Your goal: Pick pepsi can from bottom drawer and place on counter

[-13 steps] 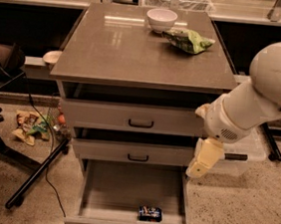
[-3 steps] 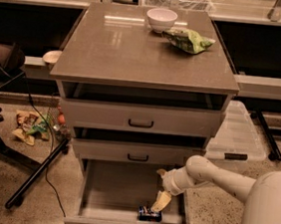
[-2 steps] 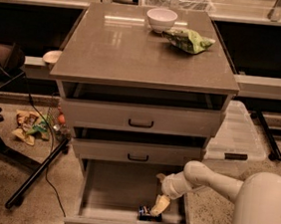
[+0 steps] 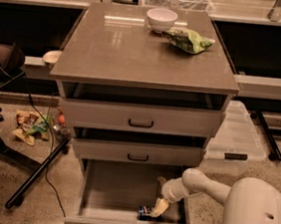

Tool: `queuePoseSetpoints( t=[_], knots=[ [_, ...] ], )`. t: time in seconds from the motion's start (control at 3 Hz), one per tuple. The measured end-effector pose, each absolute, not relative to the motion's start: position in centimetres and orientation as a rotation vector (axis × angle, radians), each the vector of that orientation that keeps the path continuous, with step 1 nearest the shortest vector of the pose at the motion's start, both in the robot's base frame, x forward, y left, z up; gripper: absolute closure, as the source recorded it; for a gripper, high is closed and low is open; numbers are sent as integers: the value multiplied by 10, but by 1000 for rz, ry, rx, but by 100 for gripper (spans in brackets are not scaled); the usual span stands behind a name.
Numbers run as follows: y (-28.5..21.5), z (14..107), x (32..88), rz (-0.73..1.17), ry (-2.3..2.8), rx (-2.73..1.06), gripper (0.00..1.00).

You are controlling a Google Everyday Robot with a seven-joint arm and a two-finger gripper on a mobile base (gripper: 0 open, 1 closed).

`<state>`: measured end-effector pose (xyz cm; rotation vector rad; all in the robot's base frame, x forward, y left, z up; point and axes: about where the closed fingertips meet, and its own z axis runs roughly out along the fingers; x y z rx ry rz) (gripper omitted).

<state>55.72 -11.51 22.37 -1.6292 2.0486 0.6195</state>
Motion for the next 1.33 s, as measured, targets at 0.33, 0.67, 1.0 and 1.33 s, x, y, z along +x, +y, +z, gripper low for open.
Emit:
queuePoseSetpoints(
  t=[0.33, 0.67, 1.0, 1.33],
  knots=[
    [-114, 202, 564, 596, 2034, -1624, 0],
    [-112, 180, 568, 608, 2028, -1629, 0],
    [-107, 157, 568, 633, 2032, -1649, 0],
    [-103, 137, 565, 662, 2036, -1668, 0]
  ],
)
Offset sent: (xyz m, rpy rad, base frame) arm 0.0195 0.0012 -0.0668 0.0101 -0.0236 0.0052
